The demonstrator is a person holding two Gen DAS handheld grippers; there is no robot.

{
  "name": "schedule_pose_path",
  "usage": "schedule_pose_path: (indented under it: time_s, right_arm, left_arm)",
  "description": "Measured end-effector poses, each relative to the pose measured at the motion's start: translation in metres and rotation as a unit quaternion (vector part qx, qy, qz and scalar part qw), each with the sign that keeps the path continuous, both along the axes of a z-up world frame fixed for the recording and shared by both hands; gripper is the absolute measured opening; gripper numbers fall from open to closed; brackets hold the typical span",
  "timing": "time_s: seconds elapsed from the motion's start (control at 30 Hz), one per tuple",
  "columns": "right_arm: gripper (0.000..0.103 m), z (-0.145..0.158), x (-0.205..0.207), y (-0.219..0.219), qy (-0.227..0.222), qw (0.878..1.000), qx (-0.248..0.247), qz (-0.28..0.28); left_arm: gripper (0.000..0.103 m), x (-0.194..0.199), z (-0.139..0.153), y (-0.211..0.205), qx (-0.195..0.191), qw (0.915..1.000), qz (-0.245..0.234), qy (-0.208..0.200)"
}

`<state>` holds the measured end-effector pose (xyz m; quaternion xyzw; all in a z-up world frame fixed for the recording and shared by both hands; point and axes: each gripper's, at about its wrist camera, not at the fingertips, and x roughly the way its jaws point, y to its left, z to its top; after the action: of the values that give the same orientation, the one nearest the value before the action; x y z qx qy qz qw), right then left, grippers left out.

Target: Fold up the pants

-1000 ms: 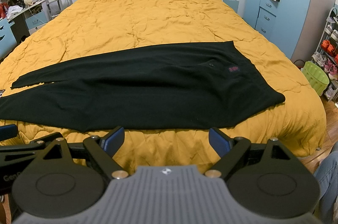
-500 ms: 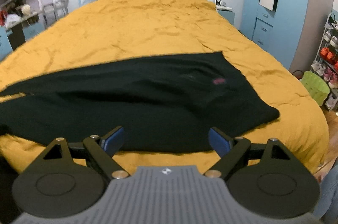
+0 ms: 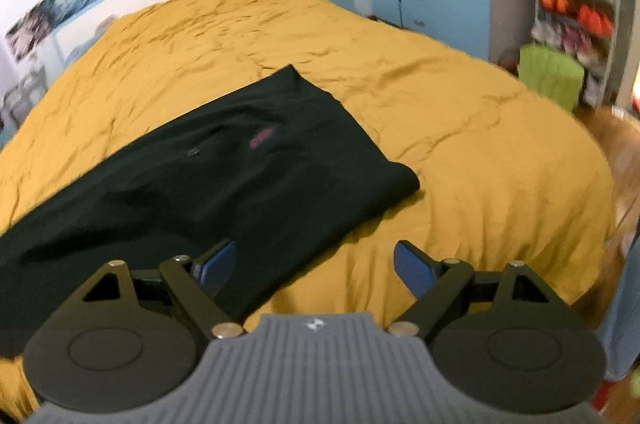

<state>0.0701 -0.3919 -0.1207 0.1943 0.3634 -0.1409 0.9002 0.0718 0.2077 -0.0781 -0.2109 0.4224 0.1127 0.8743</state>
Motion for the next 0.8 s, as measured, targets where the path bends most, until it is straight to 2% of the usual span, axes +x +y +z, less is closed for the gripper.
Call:
schedule_pose_path:
  time_s: [0.07,0.2,0.27,0.33,0.47,0.63,0.8]
  right_arm:
    - [0.060,-0.006,0.009,-0.006,-0.001,1.000,0.010,-0.009]
    - [0.045,-0.013,0.026,-0.011,-0.004,0.999,0.031,-0.016]
    - [0.022,-0.015,0.030,-0.014,-0.010,0.999,0.043,-0.021]
    - [0.011,-0.018,0.028,-0.017,-0.016,0.998,0.063,-0.026]
    - [0.007,-0.026,0.024,-0.027,-0.025,0.992,0.117,-0.036]
    - [0.008,-0.041,0.024,-0.033,-0.027,0.982,0.183,-0.030]
    - [0.007,-0.046,0.022,-0.036,-0.035,0.977,0.209,-0.038]
  left_arm:
    - [0.080,0.000,-0.007,0.016,-0.027,0.9994,0.019,-0.009]
    - [0.076,-0.001,-0.016,0.042,-0.068,0.9956,0.060,-0.022]
    - [0.075,-0.003,-0.019,0.058,-0.086,0.9918,0.089,-0.032]
    - [0.075,-0.005,-0.022,0.075,-0.097,0.9868,0.120,-0.047]
    - [0.074,-0.004,-0.032,0.112,-0.137,0.9728,0.171,-0.075]
    - [0.074,0.005,-0.049,0.138,-0.196,0.9585,0.185,-0.093]
    - [0.069,-0.002,-0.051,0.151,-0.230,0.9419,0.211,-0.124]
